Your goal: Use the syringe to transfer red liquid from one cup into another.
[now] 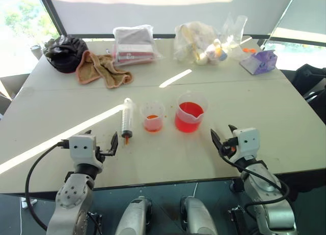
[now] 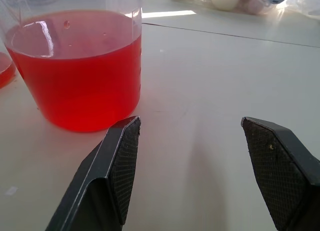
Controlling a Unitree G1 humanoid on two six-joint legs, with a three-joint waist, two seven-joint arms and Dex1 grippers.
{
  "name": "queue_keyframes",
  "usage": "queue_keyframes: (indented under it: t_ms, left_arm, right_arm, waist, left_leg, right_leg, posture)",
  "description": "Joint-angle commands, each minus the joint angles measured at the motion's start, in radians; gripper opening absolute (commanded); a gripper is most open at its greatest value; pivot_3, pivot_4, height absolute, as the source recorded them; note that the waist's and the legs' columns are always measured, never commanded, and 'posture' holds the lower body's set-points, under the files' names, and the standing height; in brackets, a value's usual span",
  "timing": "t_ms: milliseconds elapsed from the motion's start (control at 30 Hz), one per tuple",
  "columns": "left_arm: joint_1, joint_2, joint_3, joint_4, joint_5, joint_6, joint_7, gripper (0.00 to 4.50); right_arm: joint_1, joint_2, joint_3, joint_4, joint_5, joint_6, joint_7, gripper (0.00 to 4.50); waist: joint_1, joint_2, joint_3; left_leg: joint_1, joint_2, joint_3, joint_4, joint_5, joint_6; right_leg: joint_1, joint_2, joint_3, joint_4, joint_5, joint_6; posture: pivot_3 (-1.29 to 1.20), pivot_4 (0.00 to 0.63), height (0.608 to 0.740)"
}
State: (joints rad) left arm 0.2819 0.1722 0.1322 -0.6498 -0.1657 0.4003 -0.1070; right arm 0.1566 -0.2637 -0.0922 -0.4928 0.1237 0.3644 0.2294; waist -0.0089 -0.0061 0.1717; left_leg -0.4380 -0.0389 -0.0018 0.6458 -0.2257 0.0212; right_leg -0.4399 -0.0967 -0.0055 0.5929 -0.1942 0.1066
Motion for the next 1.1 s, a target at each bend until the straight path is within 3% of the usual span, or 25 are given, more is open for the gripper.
queue_keyframes:
  t_ms: [33, 233, 367, 500, 600, 767, 833, 967, 1100]
  left_arm:
    - [0.002, 0.006, 0.012, -0.021, -0.008, -0.025, -0.014, 4.49]
    - [-0.094, 0.029, 0.088, 0.008, -0.11, 0.066, -0.037, 4.49]
    - [-0.224, 0.112, 0.154, 0.032, -0.199, 0.212, -0.068, 4.49]
    - [-0.481, 0.198, 0.292, 0.138, -0.425, 0.625, -0.041, 4.49]
    - [-0.651, 0.278, 0.342, 0.238, -0.484, 0.803, -0.041, 4.49]
    - [-0.879, 0.382, 0.341, 0.437, -0.49, 0.996, -0.049, 4.49]
    - [-0.98, 0.428, 0.297, 0.54, -0.475, 1.075, -0.069, 4.49]
    - [-1.159, 0.457, 0.209, 0.724, -0.405, 1.184, -0.052, 4.49]
    - [-1.25, 0.439, 0.14, 0.851, -0.368, 1.213, -0.027, 4.49]
  right_arm:
    - [-0.03, -0.037, -0.045, 0.011, 0.021, -0.014, 0.029, 3.31]
    - [-0.12, -0.15, -0.13, 0.093, 0.084, 0.004, 0.125, 3.31]
    - [-0.243, -0.244, -0.199, 0.215, 0.129, 0.016, 0.183, 3.31]
    - [-0.484, -0.348, -0.252, 0.395, 0.221, 0.156, 0.243, 3.31]
    - [-0.633, -0.413, -0.246, 0.451, 0.284, 0.261, 0.305, 3.31]
    - [-0.811, -0.532, -0.13, 0.485, 0.305, 0.415, 0.436, 3.31]
    - [-0.878, -0.611, -0.023, 0.482, 0.287, 0.439, 0.558, 3.31]
    - [-1.027, -0.707, 0.114, 0.428, 0.343, 0.483, 0.817, 3.31]
    - [-1.116, -0.741, 0.192, 0.399, 0.346, 0.471, 0.957, 3.31]
  waist:
    - [0.0, 0.0, 0.0]
    - [0.004, 0.0, 0.0]
    - [0.007, 0.0, 0.0]
    - [0.015, -0.001, 0.002]
    - [0.015, -0.002, 0.003]
    - [0.014, -0.004, 0.004]
    - [0.016, -0.004, 0.005]
    - [0.017, -0.005, 0.011]
    - [0.017, -0.006, 0.011]
  left_leg:
    - [0.0, 0.0, 0.0, 0.0, 0.0, 0.0]
    - [0.0, 0.0, 0.0, 0.001, 0.0, 0.0]
    - [0.001, 0.0, 0.0, 0.004, 0.002, 0.003]
    - [0.003, 0.0, 0.0, 0.006, 0.002, 0.004]
    - [0.006, 0.0, -0.001, 0.008, 0.003, 0.004]
    - [0.011, 0.0, -0.001, 0.004, 0.003, 0.004]
    - [0.011, 0.0, -0.001, 0.004, 0.002, 0.004]
    - [0.011, -0.001, -0.001, 0.004, 0.002, 0.004]
    - [0.011, -0.001, -0.001, 0.003, 0.001, 0.002]
  right_leg:
    - [0.0, 0.0, 0.0, 0.0, 0.0, 0.0]
    - [0.0, 0.0, -0.001, 0.001, 0.0, 0.0]
    - [0.002, 0.004, -0.001, 0.002, 0.0, 0.0]
    - [0.005, 0.005, -0.001, 0.004, 0.001, 0.0]
    - [0.008, 0.007, -0.001, 0.005, 0.001, 0.0]
    - [0.012, 0.008, -0.001, 0.003, 0.0, 0.001]
    - [0.013, 0.007, -0.001, 0.002, 0.0, 0.002]
    - [0.012, 0.007, -0.001, 0.002, 0.0, 0.002]
    - [0.012, 0.007, -0.001, 0.002, 0.001, 0.007]
  posture:
    - [0.0, 0.15, 0.74]
    - [0.0, 0.15, 0.74]
    - [0.0, 0.15, 0.74]
    - [0.0, 0.15, 0.74]
    - [0.0, 0.15, 0.74]
    - [0.0, 0.15, 0.74]
    - [0.0, 0.15, 0.74]
    - [0.0, 0.15, 0.74]
    - [0.0, 0.15, 0.74]
